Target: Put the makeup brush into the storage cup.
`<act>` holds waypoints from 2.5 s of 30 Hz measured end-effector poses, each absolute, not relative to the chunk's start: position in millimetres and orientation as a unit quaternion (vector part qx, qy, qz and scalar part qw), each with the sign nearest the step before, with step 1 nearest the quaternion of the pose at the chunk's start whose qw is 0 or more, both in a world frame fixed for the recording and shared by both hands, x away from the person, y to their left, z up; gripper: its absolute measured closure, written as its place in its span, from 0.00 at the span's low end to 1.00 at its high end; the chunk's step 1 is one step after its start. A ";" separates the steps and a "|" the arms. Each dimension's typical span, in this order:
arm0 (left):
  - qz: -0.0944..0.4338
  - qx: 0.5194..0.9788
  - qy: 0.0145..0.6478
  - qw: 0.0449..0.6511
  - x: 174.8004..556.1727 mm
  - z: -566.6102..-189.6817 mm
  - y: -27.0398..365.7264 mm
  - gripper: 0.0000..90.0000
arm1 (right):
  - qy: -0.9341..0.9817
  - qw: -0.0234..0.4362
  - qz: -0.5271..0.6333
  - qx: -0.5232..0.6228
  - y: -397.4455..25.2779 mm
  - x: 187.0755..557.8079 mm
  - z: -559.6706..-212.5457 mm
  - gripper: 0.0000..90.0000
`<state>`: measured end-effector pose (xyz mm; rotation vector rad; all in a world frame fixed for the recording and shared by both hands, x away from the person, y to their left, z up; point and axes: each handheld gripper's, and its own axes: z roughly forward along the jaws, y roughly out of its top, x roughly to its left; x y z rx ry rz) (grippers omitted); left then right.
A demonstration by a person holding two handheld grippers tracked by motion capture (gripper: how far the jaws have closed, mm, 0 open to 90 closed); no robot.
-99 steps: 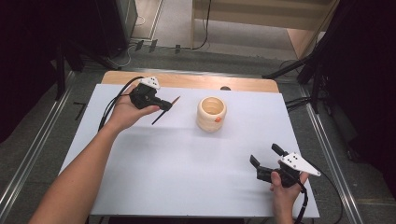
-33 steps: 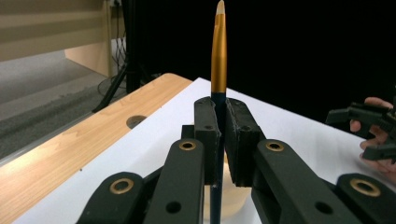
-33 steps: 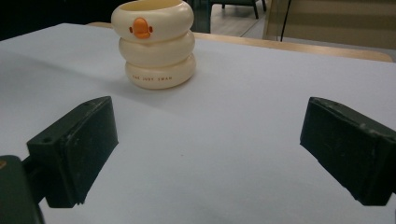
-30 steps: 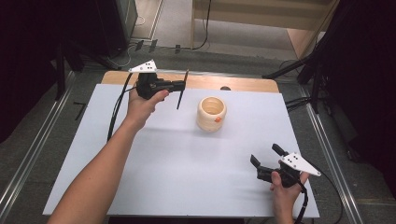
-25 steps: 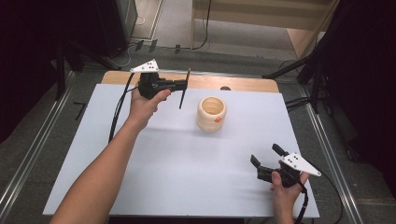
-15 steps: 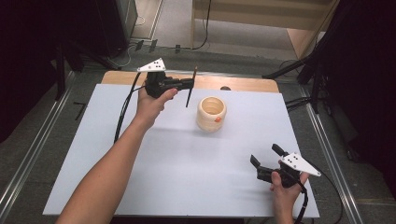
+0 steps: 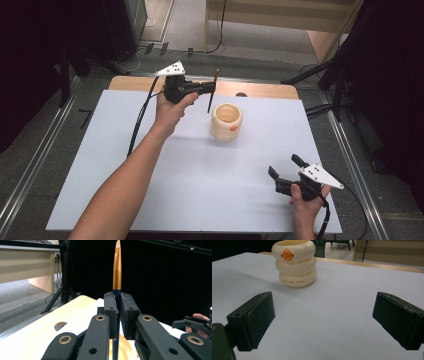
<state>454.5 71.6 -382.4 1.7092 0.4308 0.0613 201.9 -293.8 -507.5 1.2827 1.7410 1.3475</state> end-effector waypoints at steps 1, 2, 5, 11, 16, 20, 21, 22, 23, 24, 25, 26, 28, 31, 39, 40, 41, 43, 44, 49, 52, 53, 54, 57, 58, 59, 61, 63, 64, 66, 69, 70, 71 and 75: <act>0.027 0.747 0.189 0.637 454.6 -382.5 71.1 0.95 | 0.653 0.292 0.506 0.482 -293.8 201.8 -507.5 0.05; 0.027 0.746 0.190 0.637 454.8 -382.6 70.6 0.95 | 0.653 0.292 0.506 0.482 -293.8 201.8 -507.5 0.05; 0.027 0.742 0.191 0.642 455.5 -382.7 68.8 0.95 | 0.654 0.293 0.505 0.481 -293.6 202.2 -507.6 0.05; 0.031 0.740 0.191 0.644 454.9 -381.1 62.3 0.95 | 0.655 0.292 0.504 0.481 -292.5 202.4 -507.7 0.05; 0.033 0.734 0.196 0.650 455.1 -380.6 57.6 0.95 | 0.655 0.292 0.504 0.481 -293.0 202.6 -507.9 0.05; 0.031 0.732 0.198 0.651 455.0 -382.2 53.9 0.95 | 0.654 0.292 0.505 0.481 -293.5 202.6 -508.1 0.05; 0.032 0.734 0.197 0.649 455.0 -383.1 52.4 0.95 | 0.654 0.292 0.505 0.481 -293.7 202.6 -508.0 0.05; 0.032 0.735 0.197 0.648 454.7 -383.8 50.8 0.95 | 0.654 0.292 0.505 0.481 -294.0 202.5 -508.0 0.05; 0.030 0.735 0.198 0.648 454.5 -384.6 49.3 0.95 | 0.654 0.292 0.505 0.481 -294.0 202.4 -508.0 0.05; 0.030 0.736 0.197 0.647 454.7 -385.3 48.2 0.95 | 0.654 0.292 0.505 0.481 -294.0 202.4 -508.0 0.05; 0.028 0.735 0.198 0.648 454.6 -385.8 47.1 0.95 | 0.654 0.291 0.507 0.480 -294.0 202.3 -507.9 0.05; 0.028 0.734 0.199 0.649 454.7 -386.4 46.0 0.95 | 0.654 0.291 0.507 0.480 -294.0 202.3 -507.9 0.05; 0.026 0.732 0.201 0.651 454.9 -388.1 43.3 0.95 | 0.654 0.291 0.506 0.481 -294.1 202.2 -508.0 0.05; 0.024 0.731 0.200 0.651 455.1 -389.2 41.7 0.95 | 0.653 0.291 0.507 0.481 -294.1 202.2 -507.9 0.05; 0.017 0.728 0.203 0.654 456.0 -393.6 36.8 0.95 | 0.654 0.291 0.506 0.481 -294.5 202.5 -508.2 0.05; 0.017 0.728 0.204 0.655 456.1 -394.1 36.3 0.95 | 0.654 0.290 0.507 0.481 -294.5 202.6 -508.2 0.05; 0.016 0.727 0.205 0.655 456.1 -395.0 35.4 0.95 | 0.654 0.291 0.507 0.481 -294.4 202.6 -508.2 0.05; 0.016 0.727 0.206 0.655 456.0 -395.5 34.6 0.95 | 0.654 0.291 0.507 0.480 -294.4 202.6 -508.2 0.05; 0.016 0.727 0.205 0.655 455.8 -396.0 33.9 0.94 | 0.654 0.291 0.507 0.480 -294.3 202.7 -508.2 0.05; 0.016 0.726 0.207 0.656 455.6 -399.4 29.6 0.94 | 0.655 0.291 0.507 0.480 -294.2 202.5 -508.1 0.05; 0.016 0.727 0.211 0.653 456.7 -403.6 27.9 0.94 | 0.654 0.290 0.507 0.481 -294.2 202.4 -508.1 0.05; 0.016 0.727 0.211 0.653 456.7 -403.6 27.9 0.94 | 0.654 0.290 0.507 0.480 -294.3 202.4 -508.2 0.05; 0.017 0.727 0.212 0.653 457.1 -404.6 27.6 0.94 | 0.654 0.290 0.507 0.480 -294.3 202.4 -508.2 0.05; 0.017 0.727 0.216 0.652 458.1 -407.7 27.6 0.94 | 0.655 0.290 0.507 0.479 -294.0 202.8 -508.4 0.05; 0.017 0.727 0.218 0.651 458.3 -408.7 27.4 0.94 | 0.655 0.290 0.507 0.479 -294.0 203.0 -508.5 0.05; 0.017 0.728 0.219 0.650 458.6 -409.6 27.4 0.94 | 0.655 0.290 0.507 0.479 -294.0 203.0 -508.5 0.05; 0.017 0.728 0.220 0.649 458.7 -410.9 26.8 0.94 | 0.655 0.290 0.507 0.479 -294.1 203.1 -508.6 0.05; 0.016 0.727 0.220 0.651 458.2 -411.8 25.7 0.94 | 0.655 0.289 0.507 0.480 -294.1 203.2 -508.7 0.05; 0.016 0.727 0.219 0.651 457.9 -412.4 25.3 0.94 | 0.655 0.290 0.507 0.479 -294.1 203.2 -508.6 0.05; 0.014 0.727 0.221 0.650 457.5 -414.4 25.0 0.94 | 0.655 0.290 0.507 0.479 -294.0 203.3 -508.7 0.05; 0.013 0.726 0.225 0.649 457.5 -418.1 26.3 0.94 | 0.655 0.290 0.506 0.480 -293.6 203.1 -508.5 0.05; 0.012 0.726 0.226 0.649 457.5 -419.6 26.7 0.94 | 0.655 0.290 0.506 0.480 -293.6 203.1 -508.5 0.05; 0.012 0.727 0.227 0.648 457.8 -421.2 27.3 0.94 | 0.656 0.290 0.506 0.480 -293.7 203.0 -508.4 0.05; 0.010 0.724 0.235 0.648 458.2 -427.0 28.4 0.94 | 0.654 0.290 0.507 0.480 -294.3 203.1 -508.3 0.05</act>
